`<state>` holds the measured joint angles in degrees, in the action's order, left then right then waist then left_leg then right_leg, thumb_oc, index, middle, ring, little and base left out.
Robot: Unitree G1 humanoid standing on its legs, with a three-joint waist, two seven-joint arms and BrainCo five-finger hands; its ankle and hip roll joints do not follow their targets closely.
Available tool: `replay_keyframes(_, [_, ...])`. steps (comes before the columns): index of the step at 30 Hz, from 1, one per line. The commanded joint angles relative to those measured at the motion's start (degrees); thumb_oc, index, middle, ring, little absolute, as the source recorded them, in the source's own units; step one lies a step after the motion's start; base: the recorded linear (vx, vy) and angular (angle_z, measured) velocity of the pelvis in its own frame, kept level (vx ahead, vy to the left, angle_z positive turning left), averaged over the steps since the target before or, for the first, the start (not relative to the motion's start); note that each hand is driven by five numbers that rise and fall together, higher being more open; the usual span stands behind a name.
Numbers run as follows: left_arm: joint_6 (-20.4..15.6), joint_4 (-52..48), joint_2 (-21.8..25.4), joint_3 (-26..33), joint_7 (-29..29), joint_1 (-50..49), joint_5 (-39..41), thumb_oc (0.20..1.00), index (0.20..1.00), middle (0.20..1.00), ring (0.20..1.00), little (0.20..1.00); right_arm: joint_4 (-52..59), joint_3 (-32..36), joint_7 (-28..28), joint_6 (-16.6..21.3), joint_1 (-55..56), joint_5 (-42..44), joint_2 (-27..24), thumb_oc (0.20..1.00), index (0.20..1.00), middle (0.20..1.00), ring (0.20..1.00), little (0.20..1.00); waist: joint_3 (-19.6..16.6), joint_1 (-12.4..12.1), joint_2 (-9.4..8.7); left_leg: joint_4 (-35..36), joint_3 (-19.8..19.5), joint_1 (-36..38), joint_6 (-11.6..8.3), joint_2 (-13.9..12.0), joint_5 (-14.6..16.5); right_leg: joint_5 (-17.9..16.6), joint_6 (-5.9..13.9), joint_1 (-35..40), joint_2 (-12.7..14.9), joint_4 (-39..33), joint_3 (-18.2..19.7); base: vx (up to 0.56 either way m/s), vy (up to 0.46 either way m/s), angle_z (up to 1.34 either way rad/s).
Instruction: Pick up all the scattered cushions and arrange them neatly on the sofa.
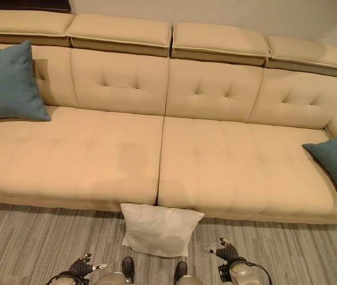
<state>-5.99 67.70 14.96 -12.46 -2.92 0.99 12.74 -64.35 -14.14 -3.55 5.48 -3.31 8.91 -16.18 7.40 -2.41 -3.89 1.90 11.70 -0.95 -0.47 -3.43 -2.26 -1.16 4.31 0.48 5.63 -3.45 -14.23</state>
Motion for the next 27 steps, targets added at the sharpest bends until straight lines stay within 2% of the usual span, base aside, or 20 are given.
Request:
replay_keyframes(1, [-2.3,-2.4,0.3,-0.1,-2.0,4.9,0.6,1.0,1.0,1.0,1.0,1.0,1.9,-0.3,-1.6,1.8,-2.0,1.1,-1.5,1.0,1.0,1.0,1.0,1.0,2.2,0.8,-1.42,-2.2,-5.6,-2.9,-2.7,2.3,1.2,0.0,4.86,-1.2,1.9,2.9,-1.6,-0.09,-0.056,0.08])
replay_keyframes(2, [-2.3,-2.4,0.3,-0.1,-2.0,4.9,0.6,1.0,1.0,1.0,1.0,1.0,1.9,-0.3,-1.6,1.8,-2.0,1.1,-1.5,1.0,1.0,1.0,1.0,1.0,2.2,0.8,-1.42,-2.2,-5.6,-3.0,-2.7,2.3,1.2,0.0,4.86,-1.2,1.9,2.9,-1.6,-0.15,-0.053,0.09])
replay_keyframes(6, [-3.9,-6.4,1.3,-0.6,-5.8,9.7,3.1,1.0,1.0,1.0,1.0,1.0,4.5,0.1,-4.0,3.0,-5.3,2.9,-2.5,1.0,1.0,1.0,1.0,1.0,7.9,1.4,-0.61,-6.6,-6.6,-9.6,-2.6,2.2,1.1,-0.1,4.18,-7.8,2.9,6.9,-2.1,-0.27,-0.015,0.18])
replay_keyframes(9, [-5.2,-8.9,2.2,-0.5,-8.6,13.1,6.0,1.0,1.0,1.0,1.0,1.0,7.4,0.2,-5.9,3.8,-8.3,3.8,-3.5,1.0,1.0,1.0,1.0,1.0,11.1,1.9,0.1,-10.8,-6.6,-16.2,-2.12,2.3,1.0,-0.4,3.5,-16.0,4.2,12.6,-1.5,-0.29,0.046,0.0])
replay_keyframes(10, [-6.4,-11.3,2.9,-0.6,-10.2,15.8,8.4,1.0,1.0,1.0,1.0,1.0,9.6,0.3,-7.4,4.3,-10.5,4.8,-4.4,1.0,1.0,1.0,1.0,1.0,12.2,2.1,0.5,-14.8,-6.5,-22.4,-1.72,2.3,1.4,0.1,3.08,-22.8,5.2,17.2,-0.9,-0.22,0.061,-0.05])
replay_keyframes(13, [-7.2,-12.0,3.5,-0.6,-11.2,18.0,9.5,1.0,1.0,1.0,1.0,1.0,11.2,0.2,-8.4,4.7,-12.5,5.0,-4.8,1.0,1.0,1.0,1.0,1.0,12.6,2.4,0.65,-17.8,-6.4,-27.2,-1.52,2.3,1.7,0.4,2.86,-27.9,6.0,20.5,-0.3,-0.12,0.041,0.04])
replay_keyframes(14, [-7.5,-12.8,3.7,-0.8,-11.9,19.4,10.3,1.0,1.0,1.0,1.0,1.0,12.6,0.0,-9.2,4.9,-13.6,5.1,-5.3,1.0,1.0,1.0,1.0,1.0,12.9,2.5,0.84,-19.7,-6.6,-29.1,-1.94,2.1,3.5,2.2,3.35,-30.0,6.2,22.8,0.5,-0.1,0.039,0.04])
replay_keyframes(20, [-9.5,-20.4,5.1,-2.4,-15.9,25.9,12.7,1.0,1.0,1.0,1.0,1.0,19.5,0.9,-14.0,6.7,-19.4,6.0,-7.6,1.0,1.0,1.0,1.0,1.0,13.9,3.5,1.33,-32.8,-5.8,-47.5,-2.08,0.3,5.8,4.6,2.75,-49.2,8.4,37.6,3.7,-0.1,0.033,0.05])
replay_keyframes(21, [-9.5,-20.4,5.1,-2.4,-15.9,25.9,12.7,1.0,1.0,1.0,1.0,1.0,19.5,0.9,-14.0,6.7,-19.5,6.0,-7.6,1.0,1.0,1.0,1.0,1.0,13.7,3.5,1.31,-33.1,-5.8,-47.9,-2.06,0.3,6.0,4.7,2.75,-49.6,8.4,37.8,3.8,-0.1,0.033,-0.05])
replay_keyframes(22, [-9.4,-21.9,5.4,-2.7,-16.4,27.3,12.8,1.0,1.0,1.0,1.0,1.0,21.0,0.9,-14.9,6.7,-20.9,5.8,-8.4,1.0,1.0,1.0,1.0,1.0,13.6,3.9,1.37,-35.7,-5.8,-52.1,-2.1,-0.2,6.5,5.1,2.51,-53.4,8.6,40.0,4.3,-0.04,0.007,-0.06])
replay_keyframes(23, [-9.4,-21.9,5.4,-2.7,-16.4,27.3,12.8,1.0,1.0,1.0,1.0,1.0,21.0,0.9,-14.9,6.7,-20.9,5.8,-8.4,1.0,1.0,1.0,1.0,1.0,13.6,3.9,1.37,-35.7,-5.8,-52.1,-2.1,-0.2,6.5,5.1,2.51,-53.4,8.6,40.0,4.3,-0.05,0.001,-0.09])
replay_keyframes(27, [-9.0,-22.3,6.4,-3.3,-17.9,31.2,12.3,1.0,1.0,1.0,1.0,1.0,20.9,1.7,-16.1,6.9,-23.9,5.9,-10.6,1.0,1.0,1.0,1.0,1.0,13.2,4.6,1.54,-40.8,-5.8,-61.2,-1.66,-0.7,7.2,5.6,1.97,-62.6,8.5,44.7,5.7,-0.04,0.015,-0.09])
